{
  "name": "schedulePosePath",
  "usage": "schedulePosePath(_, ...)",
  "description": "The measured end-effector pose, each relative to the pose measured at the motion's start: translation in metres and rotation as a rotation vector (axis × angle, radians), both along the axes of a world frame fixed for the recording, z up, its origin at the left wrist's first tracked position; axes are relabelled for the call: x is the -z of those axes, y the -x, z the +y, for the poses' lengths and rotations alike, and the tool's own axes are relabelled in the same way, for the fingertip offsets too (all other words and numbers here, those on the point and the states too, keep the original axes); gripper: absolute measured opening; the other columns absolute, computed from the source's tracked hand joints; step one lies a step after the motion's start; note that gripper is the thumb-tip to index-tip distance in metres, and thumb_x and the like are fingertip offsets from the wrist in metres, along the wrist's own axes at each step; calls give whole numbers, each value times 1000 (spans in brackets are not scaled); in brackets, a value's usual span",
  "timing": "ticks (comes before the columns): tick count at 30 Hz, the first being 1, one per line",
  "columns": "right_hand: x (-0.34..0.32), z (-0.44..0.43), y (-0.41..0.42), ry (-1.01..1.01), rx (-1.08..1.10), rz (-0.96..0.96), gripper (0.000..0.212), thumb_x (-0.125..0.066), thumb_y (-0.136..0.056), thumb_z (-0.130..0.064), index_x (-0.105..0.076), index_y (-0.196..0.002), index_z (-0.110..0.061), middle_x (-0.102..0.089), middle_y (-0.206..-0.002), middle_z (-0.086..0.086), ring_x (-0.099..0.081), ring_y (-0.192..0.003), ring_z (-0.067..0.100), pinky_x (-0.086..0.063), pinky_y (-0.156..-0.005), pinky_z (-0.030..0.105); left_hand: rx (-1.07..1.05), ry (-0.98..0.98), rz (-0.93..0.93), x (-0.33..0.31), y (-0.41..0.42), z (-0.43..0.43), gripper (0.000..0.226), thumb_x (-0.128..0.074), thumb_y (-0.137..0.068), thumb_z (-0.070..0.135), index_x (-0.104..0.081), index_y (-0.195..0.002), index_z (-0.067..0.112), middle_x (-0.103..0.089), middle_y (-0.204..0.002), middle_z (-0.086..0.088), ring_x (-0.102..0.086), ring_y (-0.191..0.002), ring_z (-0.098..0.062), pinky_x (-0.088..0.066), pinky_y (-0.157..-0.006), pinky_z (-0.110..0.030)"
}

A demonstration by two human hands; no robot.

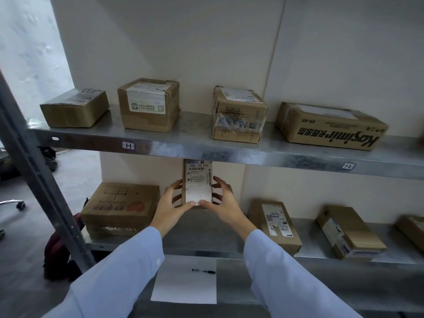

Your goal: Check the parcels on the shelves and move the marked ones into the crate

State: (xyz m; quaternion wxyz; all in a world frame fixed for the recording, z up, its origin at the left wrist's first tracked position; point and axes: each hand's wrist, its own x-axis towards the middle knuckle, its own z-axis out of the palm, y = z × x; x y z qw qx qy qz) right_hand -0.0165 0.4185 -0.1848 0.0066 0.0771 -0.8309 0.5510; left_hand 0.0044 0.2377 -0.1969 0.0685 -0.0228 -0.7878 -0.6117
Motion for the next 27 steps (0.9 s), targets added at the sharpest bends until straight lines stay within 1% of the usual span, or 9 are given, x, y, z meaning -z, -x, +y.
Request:
schedulePosePath(3,0,0,1,16,-6,21,81,-80,-80,-14,-33,-146,-25,-36,-143,0,-46,-120,11,-47,-78,4,1,18,27,1,2,-1,70,-78,-81,18,-40,-138,31,-44,-142,8,-43,-134,-15,-39,-111,-44)
schedulePosePath(7,5,2,3,43,-3,25,82,-80,-79,-9,-33,-144,-23,-38,-147,-3,-43,-132,15,-47,-79,4,18,-4,38,3,5,0,71,-80,-79,13,-39,-134,34,-44,-145,5,-42,-135,-19,-45,-107,-41)
schedulePosePath(10,9,5,5,58,-16,13,81,-79,-79,-8,-32,-142,-26,-40,-147,-4,-41,-132,14,-47,-77,4,23,10,48,8,9,0,71,-81,-78,13,-40,-132,34,-45,-143,8,-44,-133,-15,-47,-102,-33)
schedulePosePath(12,14,6,6,49,-28,4,81,-79,-80,-10,-30,-143,-30,-40,-148,-3,-42,-131,15,-48,-83,10,28,41,40,12,9,2,69,-79,-80,16,-39,-131,37,-46,-139,14,-43,-127,-9,-44,-102,-33)
schedulePosePath(15,27,8,7,33,-55,-26,83,-79,-81,-16,-28,-145,-31,-40,-149,-2,-45,-131,19,-51,-96,25,35,86,-18,21,10,6,65,-76,-84,20,-35,-131,40,-45,-132,17,-40,-121,-5,-40,-103,-30)
schedulePosePath(18,45,8,8,0,-65,-60,80,-77,-83,-19,-29,-146,-30,-40,-148,-4,-42,-132,17,-48,-92,16,54,99,-94,39,14,3,61,-74,-86,26,-37,-132,44,-51,-131,16,-45,-127,-11,-38,-111,-39)
schedulePosePath(21,65,10,11,-35,-82,-109,77,-76,-84,-24,-31,-146,-29,-42,-145,-8,-40,-135,16,-46,-103,29,61,77,-172,57,14,1,55,-72,-87,24,-41,-129,41,-54,-126,16,-48,-126,-12,-39,-110,-37)
schedulePosePath(24,83,10,14,-51,-92,-170,79,-76,-84,-26,-32,-149,-24,-42,-150,-2,-37,-139,18,-43,-109,38,63,80,-212,73,12,3,54,-72,-87,24,-43,-130,37,-55,-128,15,-49,-124,-11,-39,-111,-39)
schedulePosePath(27,99,12,15,-66,-97,-211,80,-76,-84,-26,-32,-151,-22,-42,-151,0,-37,-139,18,-41,-111,38,49,90,-252,89,11,5,53,-73,-86,26,-44,-130,36,-56,-127,15,-49,-123,-10,-39,-110,-40)
